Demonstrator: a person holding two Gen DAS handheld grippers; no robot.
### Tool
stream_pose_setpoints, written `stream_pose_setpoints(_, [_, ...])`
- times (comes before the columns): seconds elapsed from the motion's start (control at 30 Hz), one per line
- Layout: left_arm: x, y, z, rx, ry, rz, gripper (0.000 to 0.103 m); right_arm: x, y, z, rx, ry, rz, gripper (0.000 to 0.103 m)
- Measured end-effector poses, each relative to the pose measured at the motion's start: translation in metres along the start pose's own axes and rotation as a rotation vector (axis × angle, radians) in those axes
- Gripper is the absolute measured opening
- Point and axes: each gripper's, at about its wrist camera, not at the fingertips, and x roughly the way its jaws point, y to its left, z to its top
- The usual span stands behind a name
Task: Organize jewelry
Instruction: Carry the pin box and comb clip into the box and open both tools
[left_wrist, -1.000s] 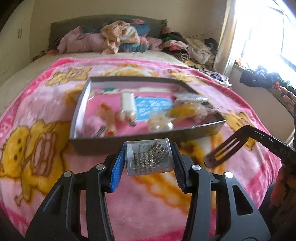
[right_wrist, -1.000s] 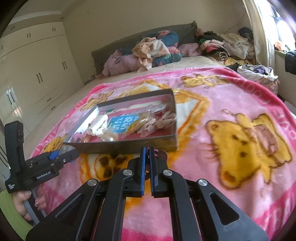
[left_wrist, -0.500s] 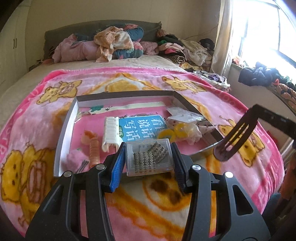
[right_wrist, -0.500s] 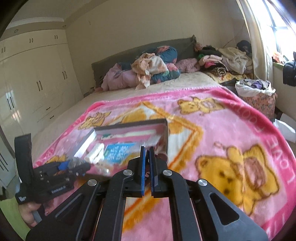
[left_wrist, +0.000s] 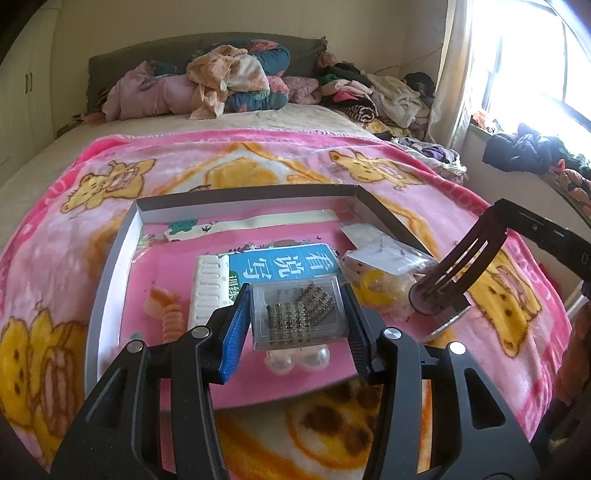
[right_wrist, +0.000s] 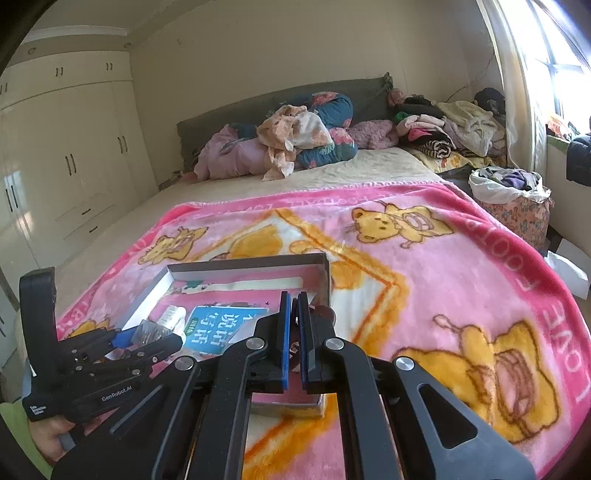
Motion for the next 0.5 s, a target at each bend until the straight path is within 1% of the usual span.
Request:
stream_pose_setpoints(0.23, [0.017,0.004,0.005,-0.007,0.023,0.015,0.039,0.015,0.001,-0.009,0.002,0.02,0.016,0.004])
stream_pose_setpoints(0.5, [0.028,0.006,0.01,-0.008,0.035,0.021,0.039,0.026,0.002,-0.015,0.016,0.041,0.044,0.004])
